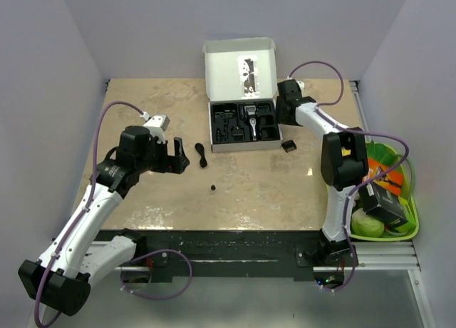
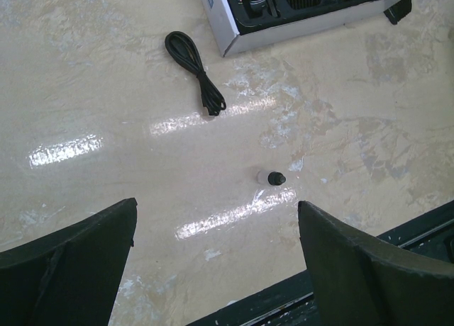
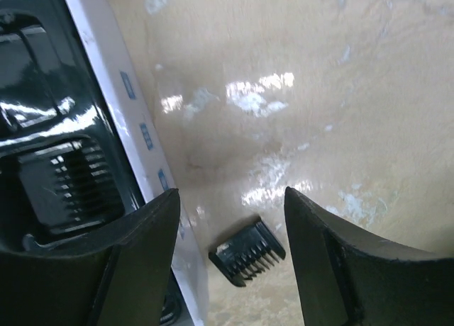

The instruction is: Sort the hair-cutting tools

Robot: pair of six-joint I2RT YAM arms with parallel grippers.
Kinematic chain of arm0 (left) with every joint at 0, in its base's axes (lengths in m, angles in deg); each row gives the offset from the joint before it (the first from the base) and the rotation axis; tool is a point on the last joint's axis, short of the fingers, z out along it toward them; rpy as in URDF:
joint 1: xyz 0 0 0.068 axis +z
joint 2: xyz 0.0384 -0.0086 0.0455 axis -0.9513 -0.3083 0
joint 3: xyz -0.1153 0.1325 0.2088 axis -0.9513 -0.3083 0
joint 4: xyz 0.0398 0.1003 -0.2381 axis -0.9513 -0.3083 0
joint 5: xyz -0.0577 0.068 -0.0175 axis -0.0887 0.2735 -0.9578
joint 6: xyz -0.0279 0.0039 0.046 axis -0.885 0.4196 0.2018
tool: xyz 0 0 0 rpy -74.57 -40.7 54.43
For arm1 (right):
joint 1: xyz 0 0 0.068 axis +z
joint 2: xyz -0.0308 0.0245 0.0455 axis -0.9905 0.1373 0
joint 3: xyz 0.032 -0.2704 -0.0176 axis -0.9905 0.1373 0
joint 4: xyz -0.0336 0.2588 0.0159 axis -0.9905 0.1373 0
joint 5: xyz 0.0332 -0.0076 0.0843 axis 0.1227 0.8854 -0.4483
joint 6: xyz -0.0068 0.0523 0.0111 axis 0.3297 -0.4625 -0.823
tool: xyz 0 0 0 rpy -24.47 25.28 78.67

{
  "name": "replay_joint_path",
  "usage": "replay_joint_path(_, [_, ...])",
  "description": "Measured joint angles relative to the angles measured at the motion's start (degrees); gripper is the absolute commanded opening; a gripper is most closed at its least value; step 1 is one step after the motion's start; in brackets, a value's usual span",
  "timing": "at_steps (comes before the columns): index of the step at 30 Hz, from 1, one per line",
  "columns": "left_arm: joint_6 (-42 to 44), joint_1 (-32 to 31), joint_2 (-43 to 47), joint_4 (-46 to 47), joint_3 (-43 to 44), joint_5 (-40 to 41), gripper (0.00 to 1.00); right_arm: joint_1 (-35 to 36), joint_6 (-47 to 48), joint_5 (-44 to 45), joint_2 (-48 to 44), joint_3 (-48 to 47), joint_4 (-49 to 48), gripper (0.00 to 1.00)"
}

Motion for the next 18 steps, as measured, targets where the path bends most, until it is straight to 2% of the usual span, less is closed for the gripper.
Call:
replay_joint_path(10, [0.11,0.00,-0.07,-0.70,0.00,0.70,1.00,-0.57,5.18,1.99,9.20,-11.13,-1.81,0.67])
replay_joint_path(18, [0.66,0.02,-2.82,-0.72,0.00,1.55,1.00,-0.63,6.40,-1.31,14.12,-16.11,-5.44,0.67])
